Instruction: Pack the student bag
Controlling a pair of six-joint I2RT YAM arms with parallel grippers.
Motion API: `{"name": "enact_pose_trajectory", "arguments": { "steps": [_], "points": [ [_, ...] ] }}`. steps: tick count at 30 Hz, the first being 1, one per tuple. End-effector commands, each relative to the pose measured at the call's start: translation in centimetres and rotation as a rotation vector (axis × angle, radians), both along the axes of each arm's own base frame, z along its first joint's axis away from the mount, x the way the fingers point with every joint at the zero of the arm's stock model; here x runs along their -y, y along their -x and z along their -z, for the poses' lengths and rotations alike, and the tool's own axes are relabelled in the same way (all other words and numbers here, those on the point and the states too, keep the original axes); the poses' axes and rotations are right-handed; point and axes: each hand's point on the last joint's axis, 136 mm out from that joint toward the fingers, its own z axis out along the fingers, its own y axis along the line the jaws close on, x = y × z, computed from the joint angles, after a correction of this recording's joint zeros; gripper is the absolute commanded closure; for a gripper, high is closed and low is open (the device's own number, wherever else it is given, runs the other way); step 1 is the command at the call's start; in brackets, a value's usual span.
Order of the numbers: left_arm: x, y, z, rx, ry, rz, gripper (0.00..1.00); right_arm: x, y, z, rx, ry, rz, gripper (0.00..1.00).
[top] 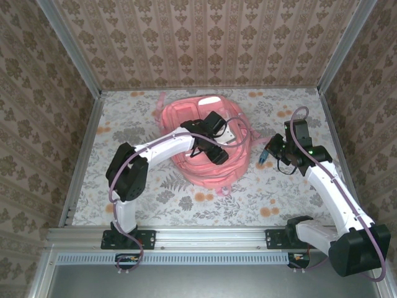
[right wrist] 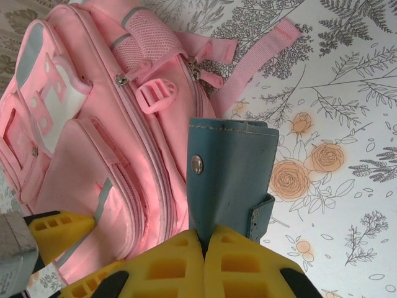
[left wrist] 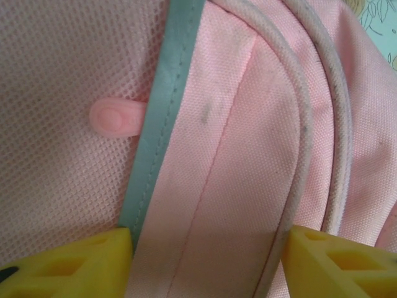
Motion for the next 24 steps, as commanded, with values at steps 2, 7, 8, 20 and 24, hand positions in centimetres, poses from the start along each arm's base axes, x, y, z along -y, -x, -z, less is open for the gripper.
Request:
{"name": "enact_pose_trajectory", "arguments": {
  "steps": [2,7,8,20,24],
  "points": [
    [-1.0,-1.4,-1.3,0.076,-0.057,-0.019,0.49,-0.2,-0.1,-0.1,0.010,-0.025,0.003,1.00],
    [-0.9,-1.0,-2.4,0.109,-0.053,0.008,0.69,-0.1,-0.1,-0.1,0.011,-0.030,0.009,1.00],
    [-0.9,-0.8,-2.3,0.107,-0.053,0.020,0.74,-0.1,-0.1,-0.1,0.013,-0.033,0.010,1.00],
    [-0.8,-0.8,-5.8,0.174,0.022,0.005,1.00,-0.2,0.0,-0.7,0.042,-0.048,0.012,1.00],
    [-1.0,-1.1,-7.9,0.227,0.073,-0.016,1.00,-1.3,-0.4,-1.8,0.099,-0.095,-0.033,1.00]
  ]
}}
